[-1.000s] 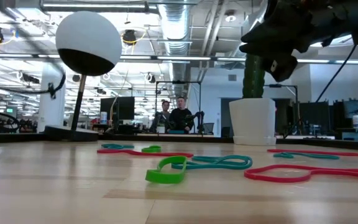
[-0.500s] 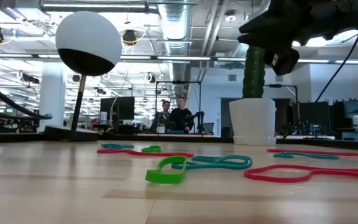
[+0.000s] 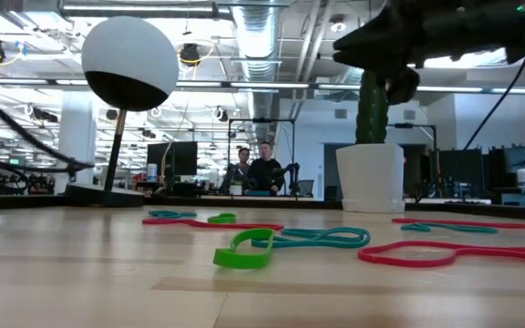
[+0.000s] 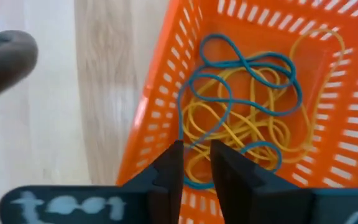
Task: Pick and place rubber bands into bin
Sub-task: Put the top left blue rubber band into the basket
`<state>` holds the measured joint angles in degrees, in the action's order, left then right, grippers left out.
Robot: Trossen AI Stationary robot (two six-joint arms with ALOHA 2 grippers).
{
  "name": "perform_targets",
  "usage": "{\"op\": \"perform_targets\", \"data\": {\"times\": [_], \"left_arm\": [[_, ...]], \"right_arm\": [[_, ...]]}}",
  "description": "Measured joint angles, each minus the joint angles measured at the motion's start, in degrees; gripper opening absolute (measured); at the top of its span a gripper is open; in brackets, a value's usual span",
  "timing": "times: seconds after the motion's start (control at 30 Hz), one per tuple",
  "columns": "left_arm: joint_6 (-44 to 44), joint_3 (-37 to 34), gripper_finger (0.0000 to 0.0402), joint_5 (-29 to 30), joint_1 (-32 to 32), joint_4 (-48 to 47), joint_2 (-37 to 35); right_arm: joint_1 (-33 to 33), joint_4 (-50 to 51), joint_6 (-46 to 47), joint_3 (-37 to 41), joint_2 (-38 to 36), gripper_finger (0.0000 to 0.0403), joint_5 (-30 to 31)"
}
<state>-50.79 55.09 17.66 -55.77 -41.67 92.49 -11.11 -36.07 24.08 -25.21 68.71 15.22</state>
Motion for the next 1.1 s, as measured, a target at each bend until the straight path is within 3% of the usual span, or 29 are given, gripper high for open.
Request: {"op": "perform_targets", "data": {"times": [0.3, 0.53, 0.73, 0.83, 0.93, 1.1], "left_arm": [[1.56, 3.99, 0.0082, 14.06, 2.15, -5.15, -2.6], [6.6, 5.77, 0.0082, 16.98, 4.66, -6.54, -11.67], [14.36, 5.39, 0.0082, 22.89, 10.59, -6.21, -16.56], [17.46, 3.8, 0.0082, 21.28, 15.54, -3.39, -16.94], [21.8, 1.4, 0.0082, 15.82, 21.21, -2.45, -16.92], [32.15, -4.37, 0.0082, 5.11, 31.49, 7.82, -16.9]], "right_arm": [[1.28, -0.88, -0.63, 0.04, 1.2, 0.0067, -1.7], [0.59, -0.24, -0.6, -0.66, 6.79, 0.007, -3.22], [0.41, 2.15, -2.77, -3.17, 13.76, 0.0107, -3.05], [1.44, 2.53, -6.65, -4.88, 15.68, 0.013, -2.84], [2.37, 2.3, -7.9, -6.79, 16.57, 0.015, -2.98], [2.48, 2.32, -8.05, -8.38, 16.87, 0.0168, -3.33]]}}
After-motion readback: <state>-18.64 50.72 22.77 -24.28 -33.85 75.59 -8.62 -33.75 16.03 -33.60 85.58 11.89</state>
